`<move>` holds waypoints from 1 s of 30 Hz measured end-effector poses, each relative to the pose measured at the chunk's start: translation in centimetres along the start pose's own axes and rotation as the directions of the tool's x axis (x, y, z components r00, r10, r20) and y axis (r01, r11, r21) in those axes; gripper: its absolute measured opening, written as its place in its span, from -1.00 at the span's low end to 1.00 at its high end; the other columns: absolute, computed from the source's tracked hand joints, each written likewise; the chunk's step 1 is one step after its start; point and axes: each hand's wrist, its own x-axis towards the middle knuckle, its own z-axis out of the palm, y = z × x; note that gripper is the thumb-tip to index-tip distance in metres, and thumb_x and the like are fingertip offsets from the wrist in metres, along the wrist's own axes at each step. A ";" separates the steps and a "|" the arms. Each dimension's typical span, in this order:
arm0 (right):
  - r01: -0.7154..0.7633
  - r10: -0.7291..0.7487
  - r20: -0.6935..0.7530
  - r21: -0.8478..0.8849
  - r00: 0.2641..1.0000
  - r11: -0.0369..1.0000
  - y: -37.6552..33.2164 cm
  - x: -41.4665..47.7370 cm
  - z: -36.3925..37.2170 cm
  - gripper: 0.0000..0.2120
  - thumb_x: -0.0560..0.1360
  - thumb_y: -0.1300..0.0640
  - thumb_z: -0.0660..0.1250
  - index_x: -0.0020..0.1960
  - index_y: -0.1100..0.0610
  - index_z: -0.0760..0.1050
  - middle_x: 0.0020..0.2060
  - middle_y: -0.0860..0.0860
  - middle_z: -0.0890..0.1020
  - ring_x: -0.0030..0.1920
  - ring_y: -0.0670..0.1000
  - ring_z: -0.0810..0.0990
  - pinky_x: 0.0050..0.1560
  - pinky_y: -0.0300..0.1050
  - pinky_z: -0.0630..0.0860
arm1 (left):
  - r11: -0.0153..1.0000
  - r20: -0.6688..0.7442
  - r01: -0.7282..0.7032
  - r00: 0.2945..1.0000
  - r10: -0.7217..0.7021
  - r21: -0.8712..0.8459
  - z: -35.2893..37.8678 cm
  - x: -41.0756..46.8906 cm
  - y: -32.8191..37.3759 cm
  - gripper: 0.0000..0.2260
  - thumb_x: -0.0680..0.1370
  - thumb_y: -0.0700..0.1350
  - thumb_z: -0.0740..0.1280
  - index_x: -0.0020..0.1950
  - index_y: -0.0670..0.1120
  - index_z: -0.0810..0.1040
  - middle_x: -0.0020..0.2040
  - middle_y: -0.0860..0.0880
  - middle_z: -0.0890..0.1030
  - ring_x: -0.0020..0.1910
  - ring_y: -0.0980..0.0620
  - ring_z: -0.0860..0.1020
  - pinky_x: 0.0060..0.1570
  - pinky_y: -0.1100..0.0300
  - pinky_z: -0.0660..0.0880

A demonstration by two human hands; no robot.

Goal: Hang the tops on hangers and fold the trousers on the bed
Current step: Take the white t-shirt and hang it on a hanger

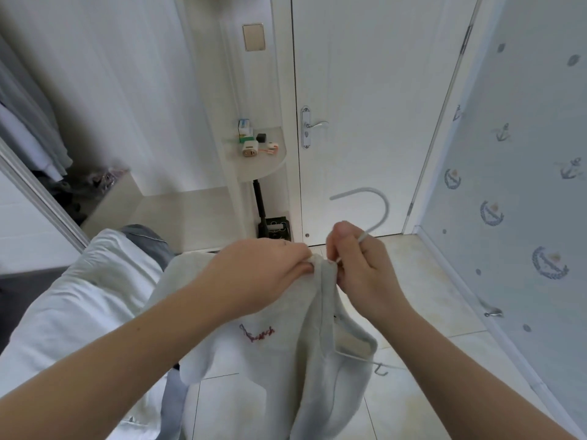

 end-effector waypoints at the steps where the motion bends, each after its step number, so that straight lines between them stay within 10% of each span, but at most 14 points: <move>1: -0.004 0.004 0.003 -0.028 1.000 1.000 0.1 0.1 0.3 -0.51 0.56 -0.23 0.10 -0.28 0.16 0.40 -0.52 -0.15 0.38 -0.48 -0.11 0.34 -0.42 -0.30 0.29 | 1.000 0.003 0.019 1.000 -0.019 -0.011 0.3 0.2 0.1 -0.33 0.54 0.29 -0.24 0.17 0.00 0.56 -0.07 0.06 0.61 -0.08 -0.02 0.58 -0.12 0.02 0.49; 8: 0.201 -0.272 -0.130 -0.400 0.953 0.894 3.2 -1.9 -2.6 -0.78 0.58 0.00 0.20 0.16 0.02 0.52 0.09 -0.15 0.61 0.14 -0.10 0.58 0.10 -0.17 0.51 | 0.939 -0.141 0.169 0.966 -0.219 -0.299 2.8 -1.8 -2.3 -0.75 0.68 0.06 0.18 -0.21 0.19 0.40 -0.36 0.17 0.45 -0.31 0.13 0.46 -0.21 0.07 0.39; 15: 0.256 -0.135 0.263 -0.503 0.955 0.826 7.0 -4.0 -0.6 -0.56 0.56 0.01 0.35 0.42 0.02 0.44 0.49 -0.09 0.28 0.41 -0.12 0.36 0.39 -0.23 0.32 | 0.772 -0.317 0.289 0.788 -0.527 -0.566 6.1 -3.6 -1.0 -0.78 0.65 -0.08 0.31 -0.16 -0.12 0.57 -0.41 0.03 0.47 -0.34 0.04 0.46 -0.30 0.32 0.32; 19: 0.081 0.075 0.284 -0.499 0.956 0.863 7.6 -4.0 1.2 -0.53 0.56 -0.06 0.36 0.43 -0.11 0.34 0.26 -0.17 0.49 0.09 -0.30 0.47 0.21 -0.15 0.43 | 0.723 -0.299 0.297 0.764 -0.571 -0.624 6.6 -3.7 -0.1 -0.77 0.65 -0.12 0.32 -0.20 -0.14 0.53 -0.42 0.04 0.44 -0.34 0.05 0.44 -0.31 0.36 0.32; 23: -0.044 0.193 0.309 -0.430 0.931 0.902 8.5 -3.4 1.7 -0.84 0.55 0.01 0.40 0.03 0.05 0.49 -0.13 -0.05 0.60 -0.14 -0.14 0.53 -0.07 -0.19 0.44 | 0.697 -0.277 0.302 0.761 -0.587 -0.650 7.0 -4.0 -0.2 -0.73 0.65 -0.10 0.31 -0.22 -0.15 0.51 -0.43 0.04 0.41 -0.37 0.07 0.40 -0.32 0.34 0.30; 26: -0.041 0.277 0.443 -0.472 0.853 0.881 10.1 -3.4 1.4 -0.79 0.58 -0.02 0.36 -0.01 0.13 0.58 -0.14 -0.02 0.65 -0.06 -0.06 0.57 0.12 -0.04 0.48 | 0.689 -0.264 0.320 0.755 -0.600 -0.651 7.5 -4.6 -0.7 -0.74 0.65 -0.08 0.32 -0.19 -0.17 0.53 -0.40 -0.03 0.45 -0.35 0.01 0.42 -0.32 0.28 0.31; 30: 0.189 0.355 0.481 -0.767 0.802 0.613 13.8 -3.5 -0.1 -0.74 0.60 -0.17 0.23 0.02 -0.01 0.54 -0.04 -0.12 0.63 0.24 -0.12 0.47 0.55 0.14 -0.15 | 0.646 -0.244 0.326 0.735 -0.632 -0.690 8.0 -6.0 -1.7 -0.84 0.64 -0.06 0.35 -0.12 -0.06 0.59 -0.37 -0.04 0.48 -0.36 0.07 0.42 -0.31 0.32 0.32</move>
